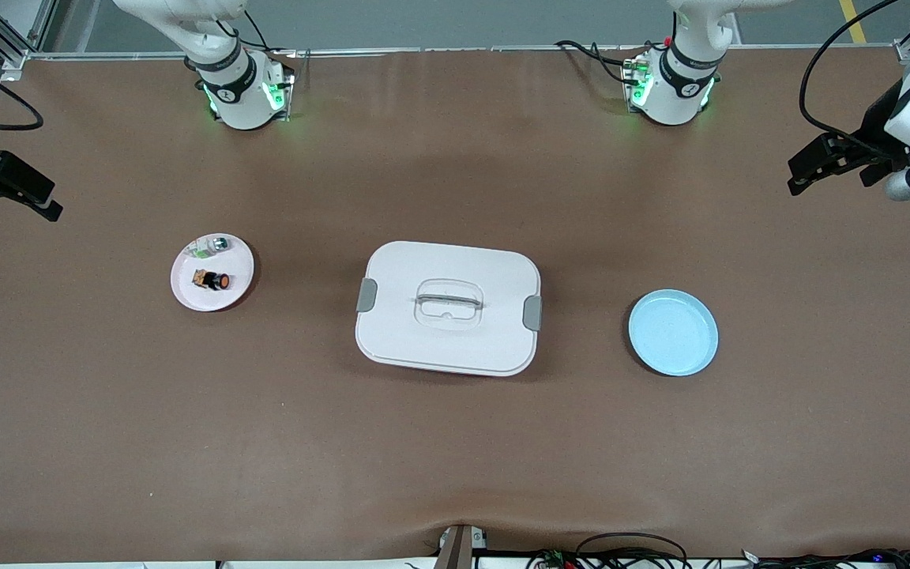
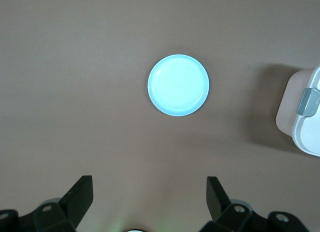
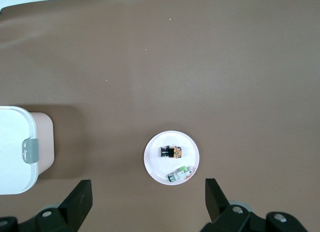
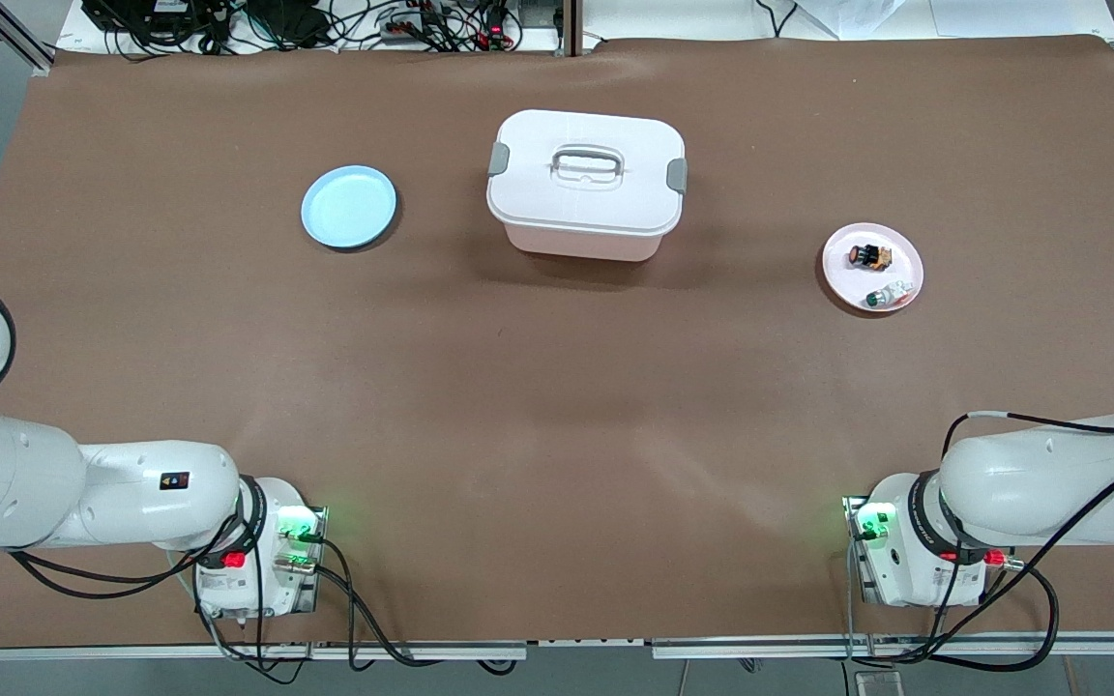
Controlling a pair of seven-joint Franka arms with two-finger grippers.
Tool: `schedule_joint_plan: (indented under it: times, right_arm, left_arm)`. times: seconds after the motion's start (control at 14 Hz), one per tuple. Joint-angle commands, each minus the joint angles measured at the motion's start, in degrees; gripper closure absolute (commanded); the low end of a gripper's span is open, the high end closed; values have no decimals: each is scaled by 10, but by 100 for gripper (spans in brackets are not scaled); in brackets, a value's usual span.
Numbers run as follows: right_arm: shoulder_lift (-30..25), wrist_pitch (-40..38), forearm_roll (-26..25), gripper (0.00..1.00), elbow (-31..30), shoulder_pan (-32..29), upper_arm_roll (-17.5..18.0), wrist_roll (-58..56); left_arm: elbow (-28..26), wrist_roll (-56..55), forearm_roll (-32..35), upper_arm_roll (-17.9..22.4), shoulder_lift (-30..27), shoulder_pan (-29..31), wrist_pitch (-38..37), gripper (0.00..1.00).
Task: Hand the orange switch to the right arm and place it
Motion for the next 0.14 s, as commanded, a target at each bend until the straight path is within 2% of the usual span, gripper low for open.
schedule_joint_plan:
  times: [0.0, 0.07]
  right_arm:
    - [6, -24, 6, 0, 18, -23, 11, -20]
    - [6, -31, 6, 0, 18, -24, 11, -20]
  left_arm:
    - [11, 5, 0, -1, 6, -3, -2, 0]
    - [11, 6, 0, -1, 6, -2, -2, 0]
